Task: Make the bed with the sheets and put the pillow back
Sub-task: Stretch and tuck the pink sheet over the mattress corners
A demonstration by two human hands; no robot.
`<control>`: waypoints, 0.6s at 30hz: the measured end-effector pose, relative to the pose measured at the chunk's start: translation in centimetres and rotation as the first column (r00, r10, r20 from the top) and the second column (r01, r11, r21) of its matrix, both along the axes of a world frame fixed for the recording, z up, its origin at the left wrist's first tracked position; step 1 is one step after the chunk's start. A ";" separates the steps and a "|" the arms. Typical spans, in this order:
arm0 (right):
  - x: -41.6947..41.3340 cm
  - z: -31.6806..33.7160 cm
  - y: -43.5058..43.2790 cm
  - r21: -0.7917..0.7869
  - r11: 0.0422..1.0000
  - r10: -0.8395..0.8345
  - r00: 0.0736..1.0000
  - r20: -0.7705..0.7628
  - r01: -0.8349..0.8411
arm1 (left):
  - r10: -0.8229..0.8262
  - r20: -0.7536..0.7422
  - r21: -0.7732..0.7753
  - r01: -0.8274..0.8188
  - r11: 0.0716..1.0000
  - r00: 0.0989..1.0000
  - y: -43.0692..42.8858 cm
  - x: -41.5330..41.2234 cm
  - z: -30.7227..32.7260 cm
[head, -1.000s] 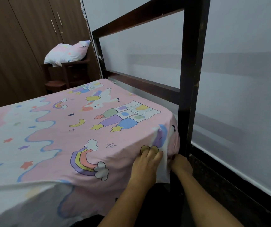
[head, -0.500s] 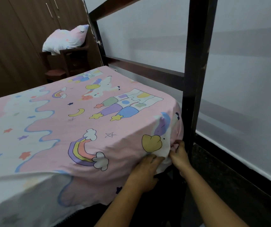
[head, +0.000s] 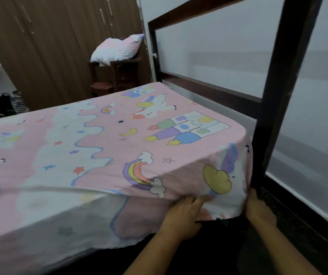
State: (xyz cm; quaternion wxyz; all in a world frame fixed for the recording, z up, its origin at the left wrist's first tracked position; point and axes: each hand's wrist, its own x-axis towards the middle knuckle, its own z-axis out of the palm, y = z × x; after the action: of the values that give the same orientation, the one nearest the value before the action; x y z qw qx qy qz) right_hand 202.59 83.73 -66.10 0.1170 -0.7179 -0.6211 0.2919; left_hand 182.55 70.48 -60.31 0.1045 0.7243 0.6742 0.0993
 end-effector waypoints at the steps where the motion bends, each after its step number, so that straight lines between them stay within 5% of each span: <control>1: 0.0 0.7 -0.4 0.016 1.000 0.019 0.997 0.073 -0.020 | 0.027 0.032 0.002 -0.027 1.000 0.999 -0.7 -0.7 0.6; 3: -1.1 3.7 -1.0 0.194 0.981 -0.014 0.983 0.181 -0.022 | 0.085 0.092 0.104 -0.094 0.990 0.992 -2.3 -2.4 2.2; 6: -5.5 11.5 -3.0 0.608 0.790 -0.035 0.997 -0.075 0.074 | 0.158 0.181 0.415 -0.221 0.883 0.971 -5.5 -5.4 5.1; 8: -10.1 16.5 -5.2 0.798 0.598 0.168 0.962 -0.217 0.075 | 0.248 0.223 0.587 -0.333 0.738 0.943 -8.2 -8.0 6.4; 11: -17.7 20.1 -10.2 0.930 0.346 0.560 0.823 -0.096 -0.128 | 0.413 0.432 0.690 -0.589 0.420 0.801 -13.4 -11.7 7.3; 13: -21.8 19.6 -14.9 0.951 0.215 0.772 0.635 -0.025 -0.223 | 0.480 0.648 0.616 -0.778 0.126 0.591 -17.1 -13.6 6.5; 15: -24.1 17.1 -19.6 0.936 0.205 0.915 0.396 -0.079 -0.287 | 0.432 0.857 0.386 -0.907 -0.172 0.283 -20.0 -15.7 4.2; 17: -25.6 12.6 -23.3 0.833 0.348 0.935 0.221 -0.277 -0.429 | 0.263 0.962 0.027 -0.942 -0.335 -0.066 -22.2 -17.9 1.1; 18: -26.1 10.0 -24.7 0.709 0.466 0.882 0.217 -0.418 -0.530 | 0.163 0.956 -0.180 -0.926 -0.330 -0.244 -23.0 -18.5 -0.4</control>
State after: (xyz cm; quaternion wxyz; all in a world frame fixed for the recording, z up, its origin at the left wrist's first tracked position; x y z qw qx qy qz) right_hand 176.51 59.05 -56.05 0.3597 -0.1007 -0.8180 0.4374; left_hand 164.01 47.52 -60.69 -0.0809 -0.1521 0.6709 0.7213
